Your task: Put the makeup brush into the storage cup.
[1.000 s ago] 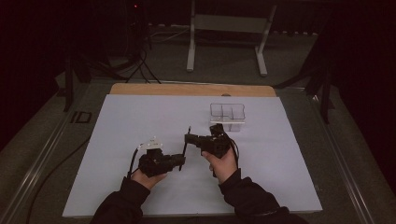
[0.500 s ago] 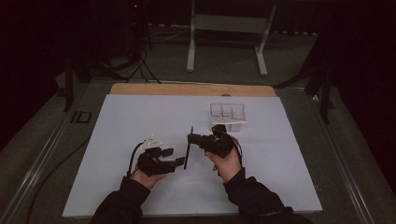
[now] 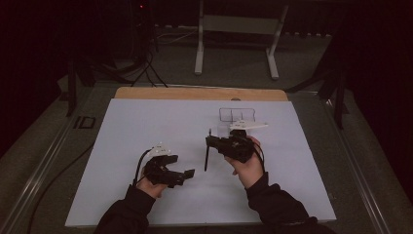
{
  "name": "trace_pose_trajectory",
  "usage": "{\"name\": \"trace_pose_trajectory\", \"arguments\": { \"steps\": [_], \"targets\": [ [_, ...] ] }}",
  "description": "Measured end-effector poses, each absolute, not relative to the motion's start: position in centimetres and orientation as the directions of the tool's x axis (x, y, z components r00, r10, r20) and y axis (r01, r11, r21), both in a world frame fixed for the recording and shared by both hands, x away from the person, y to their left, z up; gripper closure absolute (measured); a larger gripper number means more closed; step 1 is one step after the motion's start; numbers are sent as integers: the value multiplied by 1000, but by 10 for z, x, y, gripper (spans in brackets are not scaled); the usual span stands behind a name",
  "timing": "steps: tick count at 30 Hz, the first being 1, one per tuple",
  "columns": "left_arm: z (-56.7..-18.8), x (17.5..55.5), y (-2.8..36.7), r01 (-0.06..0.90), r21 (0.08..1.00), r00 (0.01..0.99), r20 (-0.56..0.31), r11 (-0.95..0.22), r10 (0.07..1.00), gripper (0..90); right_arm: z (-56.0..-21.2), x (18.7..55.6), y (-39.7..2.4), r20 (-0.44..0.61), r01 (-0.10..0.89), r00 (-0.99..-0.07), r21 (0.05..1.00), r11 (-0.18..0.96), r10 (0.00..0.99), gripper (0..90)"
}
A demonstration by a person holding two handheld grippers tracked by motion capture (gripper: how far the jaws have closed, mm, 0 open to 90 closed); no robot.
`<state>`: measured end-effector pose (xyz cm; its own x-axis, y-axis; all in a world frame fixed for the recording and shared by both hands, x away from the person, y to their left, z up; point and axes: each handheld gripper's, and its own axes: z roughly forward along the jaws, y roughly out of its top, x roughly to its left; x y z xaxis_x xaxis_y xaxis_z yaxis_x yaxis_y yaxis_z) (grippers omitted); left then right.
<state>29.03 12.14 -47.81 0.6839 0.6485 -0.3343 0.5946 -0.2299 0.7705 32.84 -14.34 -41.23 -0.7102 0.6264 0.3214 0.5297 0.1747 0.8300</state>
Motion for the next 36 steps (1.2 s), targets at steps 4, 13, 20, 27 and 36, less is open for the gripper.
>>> {"name": "trace_pose_trajectory", "arguments": {
  "steps": [4, 13, 20, 27, 36],
  "targets": [
    [-479, 290, 121, 598, 767, 689, -344, -233, 638, 30, -409, 326, -151, 286, 505, -722, 840, 199, 630, 841],
    [-480, 290, 122, 589, 775, 689, -336, -227, 642, 15, -394, 320, -172, 198, 435, -739, 870, 233, 644, 840],
    [-480, 290, 122, 577, 783, 698, -324, -234, 639, 8, -377, 321, -189, 155, 409, -717, 883, 230, 679, 841],
    [-481, 289, 121, 553, 791, 717, -292, -261, 633, 8, -363, 325, -200, 111, 368, -702, 902, 225, 704, 841],
    [-482, 289, 120, 545, 792, 725, -279, -276, 630, 8, -341, 338, -213, 73, 318, -680, 926, 205, 729, 840]
  ]
}}
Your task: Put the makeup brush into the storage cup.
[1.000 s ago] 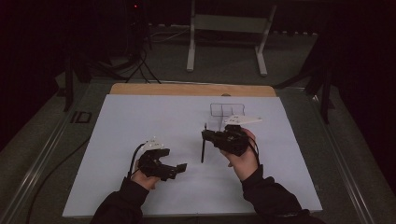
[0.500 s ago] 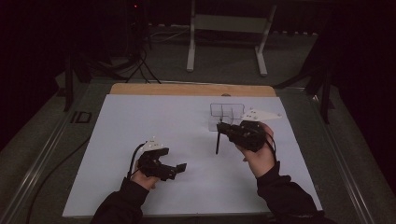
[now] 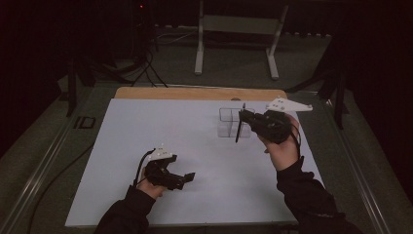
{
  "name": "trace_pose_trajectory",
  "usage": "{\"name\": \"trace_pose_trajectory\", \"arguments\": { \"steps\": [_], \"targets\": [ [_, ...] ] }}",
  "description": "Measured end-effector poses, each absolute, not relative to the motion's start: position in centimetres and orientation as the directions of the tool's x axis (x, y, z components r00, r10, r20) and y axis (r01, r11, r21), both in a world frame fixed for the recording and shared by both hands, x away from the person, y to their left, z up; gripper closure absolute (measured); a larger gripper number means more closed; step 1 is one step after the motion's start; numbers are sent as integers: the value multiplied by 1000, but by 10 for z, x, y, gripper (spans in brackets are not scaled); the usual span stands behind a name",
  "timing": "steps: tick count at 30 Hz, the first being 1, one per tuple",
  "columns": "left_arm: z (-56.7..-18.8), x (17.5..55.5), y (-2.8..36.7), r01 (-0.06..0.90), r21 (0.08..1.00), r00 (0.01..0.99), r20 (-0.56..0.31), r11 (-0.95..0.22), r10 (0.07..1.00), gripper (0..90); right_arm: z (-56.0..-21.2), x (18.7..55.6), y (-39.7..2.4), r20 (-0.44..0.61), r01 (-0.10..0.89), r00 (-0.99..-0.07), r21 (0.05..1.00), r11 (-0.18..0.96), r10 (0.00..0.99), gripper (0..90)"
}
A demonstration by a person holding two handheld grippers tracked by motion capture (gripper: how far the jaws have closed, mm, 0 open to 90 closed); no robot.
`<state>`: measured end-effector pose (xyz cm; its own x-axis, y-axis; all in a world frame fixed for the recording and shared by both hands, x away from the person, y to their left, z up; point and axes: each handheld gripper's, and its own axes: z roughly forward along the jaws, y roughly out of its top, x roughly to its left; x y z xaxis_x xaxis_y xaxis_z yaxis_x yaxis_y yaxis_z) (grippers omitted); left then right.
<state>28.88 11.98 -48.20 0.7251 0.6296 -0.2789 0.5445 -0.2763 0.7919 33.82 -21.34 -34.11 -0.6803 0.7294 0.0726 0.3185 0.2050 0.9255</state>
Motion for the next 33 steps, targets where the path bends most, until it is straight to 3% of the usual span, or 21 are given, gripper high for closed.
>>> {"name": "trace_pose_trajectory", "arguments": {
  "steps": [18, 33],
  "targets": [
    [-482, 288, 119, 531, 796, 735, -260, -292, 627, 8, -322, 364, -223, -26, 210, -624, 957, 200, 781, 841],
    [-481, 287, 120, 530, 796, 736, -259, -293, 626, 8, -312, 398, -225, -23, 197, -584, 966, 169, 811, 841]
  ]
}}
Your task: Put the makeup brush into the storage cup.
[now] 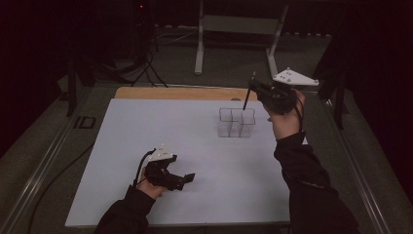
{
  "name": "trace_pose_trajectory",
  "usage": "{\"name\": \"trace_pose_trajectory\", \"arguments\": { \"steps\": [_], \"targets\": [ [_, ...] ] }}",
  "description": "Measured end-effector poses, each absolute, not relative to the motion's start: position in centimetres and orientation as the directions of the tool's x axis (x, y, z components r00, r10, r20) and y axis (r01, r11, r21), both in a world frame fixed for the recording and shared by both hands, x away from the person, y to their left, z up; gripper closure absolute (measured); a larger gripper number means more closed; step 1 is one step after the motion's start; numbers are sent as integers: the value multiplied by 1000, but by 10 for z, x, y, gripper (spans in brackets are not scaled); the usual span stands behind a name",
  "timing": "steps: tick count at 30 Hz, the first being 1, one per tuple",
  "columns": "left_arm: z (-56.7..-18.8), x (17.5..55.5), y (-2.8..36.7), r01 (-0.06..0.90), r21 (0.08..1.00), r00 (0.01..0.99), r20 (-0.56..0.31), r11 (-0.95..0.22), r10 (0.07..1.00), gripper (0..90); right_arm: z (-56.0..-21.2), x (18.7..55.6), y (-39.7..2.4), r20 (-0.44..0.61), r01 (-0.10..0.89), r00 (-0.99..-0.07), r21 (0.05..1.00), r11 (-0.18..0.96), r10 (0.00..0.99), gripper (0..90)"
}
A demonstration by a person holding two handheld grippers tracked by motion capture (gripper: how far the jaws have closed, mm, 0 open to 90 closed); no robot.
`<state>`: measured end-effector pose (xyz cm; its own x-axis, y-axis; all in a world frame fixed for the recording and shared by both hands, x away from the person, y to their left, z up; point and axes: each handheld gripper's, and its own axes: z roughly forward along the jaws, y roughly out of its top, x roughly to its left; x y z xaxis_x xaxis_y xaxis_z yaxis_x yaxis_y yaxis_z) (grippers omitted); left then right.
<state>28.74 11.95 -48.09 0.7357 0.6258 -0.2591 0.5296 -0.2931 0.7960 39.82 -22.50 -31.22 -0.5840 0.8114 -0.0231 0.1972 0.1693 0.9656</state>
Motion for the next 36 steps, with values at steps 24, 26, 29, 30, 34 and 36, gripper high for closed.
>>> {"name": "trace_pose_trajectory", "arguments": {
  "steps": [24, 26, 29, 30, 34, 36],
  "targets": [
    [-482, 288, 120, 528, 798, 734, -254, -292, 630, 8, -346, 429, -217, 39, 291, -543, 946, 145, 839, 842],
    [-482, 288, 120, 528, 797, 733, -254, -294, 631, 8, -351, 431, -216, 43, 299, -543, 943, 145, 838, 842],
    [-481, 287, 120, 528, 797, 733, -254, -292, 631, 8, -358, 433, -215, 43, 311, -543, 938, 153, 838, 842],
    [-481, 287, 121, 529, 798, 730, -254, -289, 634, 8, -360, 434, -214, 43, 313, -544, 937, 155, 838, 842],
    [-481, 288, 121, 529, 799, 729, -255, -287, 636, 8, -368, 436, -214, 50, 323, -542, 934, 153, 839, 842],
    [-482, 287, 121, 530, 797, 731, -255, -291, 634, 8, -371, 437, -213, 48, 327, -542, 932, 158, 839, 842]
  ]
}}
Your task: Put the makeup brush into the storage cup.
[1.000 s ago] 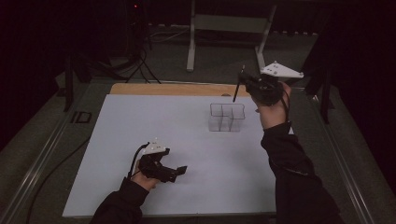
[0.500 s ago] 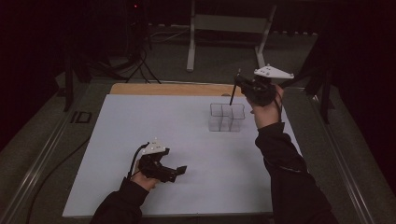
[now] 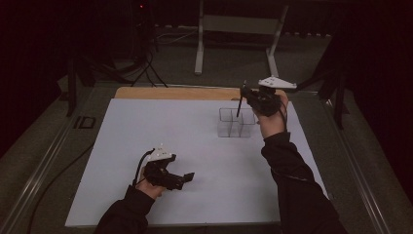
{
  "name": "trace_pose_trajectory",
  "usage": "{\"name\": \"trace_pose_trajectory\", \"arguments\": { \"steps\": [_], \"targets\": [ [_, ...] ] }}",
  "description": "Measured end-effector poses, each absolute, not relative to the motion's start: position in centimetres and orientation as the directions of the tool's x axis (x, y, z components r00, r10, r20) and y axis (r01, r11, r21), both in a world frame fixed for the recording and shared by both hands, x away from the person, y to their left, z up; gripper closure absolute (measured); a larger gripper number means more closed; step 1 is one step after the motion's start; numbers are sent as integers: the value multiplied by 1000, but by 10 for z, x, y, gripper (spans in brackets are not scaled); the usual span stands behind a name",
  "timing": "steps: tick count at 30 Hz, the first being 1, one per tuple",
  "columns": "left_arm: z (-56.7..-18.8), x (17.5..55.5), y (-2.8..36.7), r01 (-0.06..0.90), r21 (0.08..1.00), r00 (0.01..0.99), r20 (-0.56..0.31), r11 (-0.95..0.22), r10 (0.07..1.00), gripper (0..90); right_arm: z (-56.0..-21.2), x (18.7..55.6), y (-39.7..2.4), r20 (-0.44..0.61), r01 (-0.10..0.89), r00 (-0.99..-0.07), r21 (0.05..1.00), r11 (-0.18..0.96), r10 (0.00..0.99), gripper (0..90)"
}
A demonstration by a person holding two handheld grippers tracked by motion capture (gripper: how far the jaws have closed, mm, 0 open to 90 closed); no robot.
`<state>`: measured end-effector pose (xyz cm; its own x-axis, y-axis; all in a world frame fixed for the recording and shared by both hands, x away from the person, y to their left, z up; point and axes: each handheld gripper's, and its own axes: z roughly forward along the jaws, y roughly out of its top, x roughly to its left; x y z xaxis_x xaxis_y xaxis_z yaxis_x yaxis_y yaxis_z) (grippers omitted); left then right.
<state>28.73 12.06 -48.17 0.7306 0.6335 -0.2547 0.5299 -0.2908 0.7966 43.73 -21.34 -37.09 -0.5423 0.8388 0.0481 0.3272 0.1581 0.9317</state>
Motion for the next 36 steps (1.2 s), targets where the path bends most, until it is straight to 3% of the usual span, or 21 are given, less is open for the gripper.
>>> {"name": "trace_pose_trajectory", "arguments": {
  "steps": [31, 33, 36],
  "targets": [
    [-482, 287, 120, 533, 795, 730, -258, -289, 633, 8, -420, 456, -211, 94, 480, -535, 852, 210, 840, 838],
    [-482, 287, 120, 531, 796, 730, -257, -290, 633, 8, -421, 456, -211, 100, 494, -530, 843, 211, 842, 830],
    [-482, 287, 120, 532, 797, 729, -259, -287, 634, 8, -422, 456, -209, 80, 500, -526, 835, 231, 847, 725]
  ]
}}
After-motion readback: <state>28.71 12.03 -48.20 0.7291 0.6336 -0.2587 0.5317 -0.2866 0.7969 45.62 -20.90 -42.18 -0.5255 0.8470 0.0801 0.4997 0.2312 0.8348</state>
